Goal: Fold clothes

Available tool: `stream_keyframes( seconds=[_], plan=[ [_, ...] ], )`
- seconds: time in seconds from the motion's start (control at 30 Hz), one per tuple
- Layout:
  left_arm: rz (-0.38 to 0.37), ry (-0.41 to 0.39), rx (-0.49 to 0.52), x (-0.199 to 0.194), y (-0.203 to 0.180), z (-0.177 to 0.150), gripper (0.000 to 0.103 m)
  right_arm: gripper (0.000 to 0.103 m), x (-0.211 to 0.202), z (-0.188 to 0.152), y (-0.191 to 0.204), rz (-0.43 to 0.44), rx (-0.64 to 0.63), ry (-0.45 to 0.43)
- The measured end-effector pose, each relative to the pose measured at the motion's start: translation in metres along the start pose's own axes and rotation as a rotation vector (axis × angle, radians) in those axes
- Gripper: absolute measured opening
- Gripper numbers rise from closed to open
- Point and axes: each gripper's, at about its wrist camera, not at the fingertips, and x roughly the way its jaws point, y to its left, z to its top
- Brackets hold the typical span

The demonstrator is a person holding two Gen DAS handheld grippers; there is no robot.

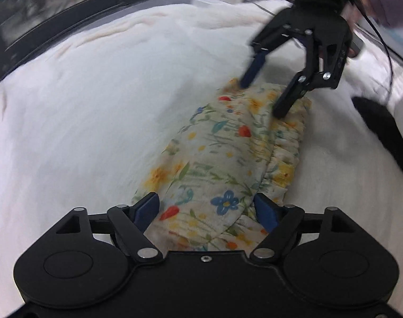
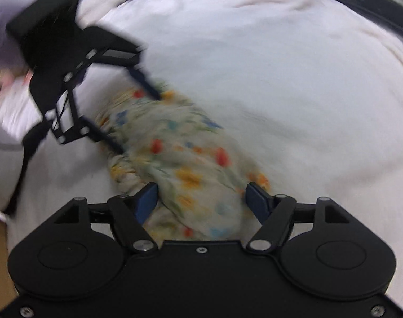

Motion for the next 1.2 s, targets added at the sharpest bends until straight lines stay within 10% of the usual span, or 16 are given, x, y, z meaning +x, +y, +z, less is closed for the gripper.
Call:
stream_keyframes(
  seconds=[0.27,0.47,0.63,0.7,1.0,1.2],
  plan=[
    [-0.002,-0.095,-0.127,-0.055,0.009,0.001,0.081,0.077,-0.043,-0.019,0.003,-0.036,0.054,-0.090],
    [-0.050,-0.138,-0.514,-0.038,0.039,0.011,0.081,0.076,-0.034,-0.003,0.020,-0.093,0.096,-0.110],
    [-0.172,-0.060,-0.678,-0.014,0.042,-0.013,0.034,0.058,-0.024,-0.023,0.007,-0.075,0.307,-0.065],
    [-0.154,-0.048,-0.690,-0.007,0.040,-0.019,0.030,0.042,-0.025,-0.029,0.006,-0.086,0.324,-0.063],
    [-0.108,-0.070,-0.708,-0.031,0.046,-0.008,0.041,0.040,-0.043,-0.039,0.005,-0.123,0.360,-0.104],
    [0.067,-0.027,-0.662,-0.111,0.048,0.036,0.058,0.045,-0.119,0.017,0.029,-0.239,0.175,-0.089]
  ],
)
